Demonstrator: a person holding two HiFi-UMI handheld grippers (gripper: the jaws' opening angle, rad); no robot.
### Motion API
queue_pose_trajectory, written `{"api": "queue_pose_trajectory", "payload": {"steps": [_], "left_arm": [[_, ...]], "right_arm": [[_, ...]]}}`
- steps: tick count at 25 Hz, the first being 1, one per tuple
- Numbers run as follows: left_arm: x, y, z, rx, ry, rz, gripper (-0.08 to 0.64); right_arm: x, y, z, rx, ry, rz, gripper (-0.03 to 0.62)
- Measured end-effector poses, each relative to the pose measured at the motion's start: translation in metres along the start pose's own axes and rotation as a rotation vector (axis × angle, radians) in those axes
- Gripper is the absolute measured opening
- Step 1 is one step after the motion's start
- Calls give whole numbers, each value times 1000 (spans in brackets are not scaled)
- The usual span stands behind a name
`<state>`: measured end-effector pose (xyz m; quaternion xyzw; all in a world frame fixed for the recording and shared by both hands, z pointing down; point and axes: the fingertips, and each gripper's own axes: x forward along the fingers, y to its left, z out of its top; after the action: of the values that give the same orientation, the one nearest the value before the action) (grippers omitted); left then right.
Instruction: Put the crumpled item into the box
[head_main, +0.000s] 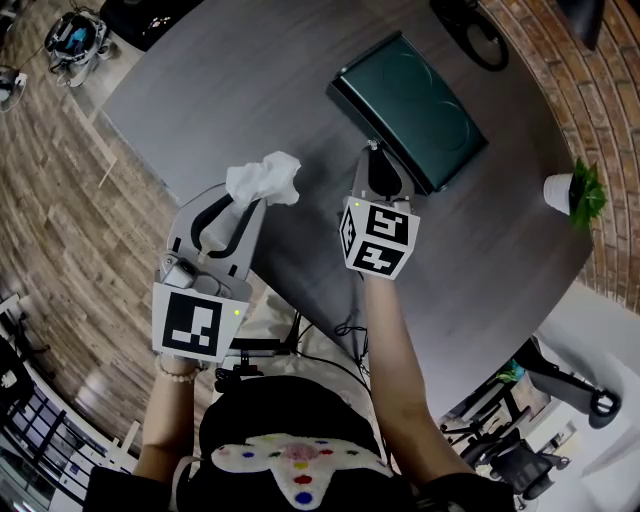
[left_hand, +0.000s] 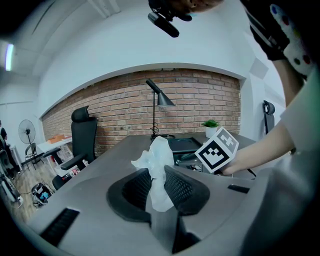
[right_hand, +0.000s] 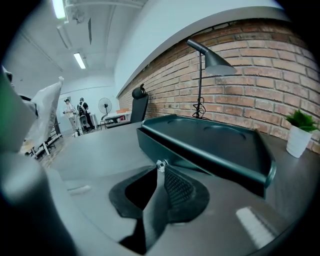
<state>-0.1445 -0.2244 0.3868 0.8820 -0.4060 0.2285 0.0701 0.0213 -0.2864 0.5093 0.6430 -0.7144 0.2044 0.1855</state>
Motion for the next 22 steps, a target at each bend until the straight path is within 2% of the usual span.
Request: {"api": "queue_pose_trajectory", "payload": {"steps": [22], "left_arm": [[-7, -6, 1, -15, -21, -10, 74]], "right_arm": [[-28, 37, -21, 15, 34, 17, 48]]}}
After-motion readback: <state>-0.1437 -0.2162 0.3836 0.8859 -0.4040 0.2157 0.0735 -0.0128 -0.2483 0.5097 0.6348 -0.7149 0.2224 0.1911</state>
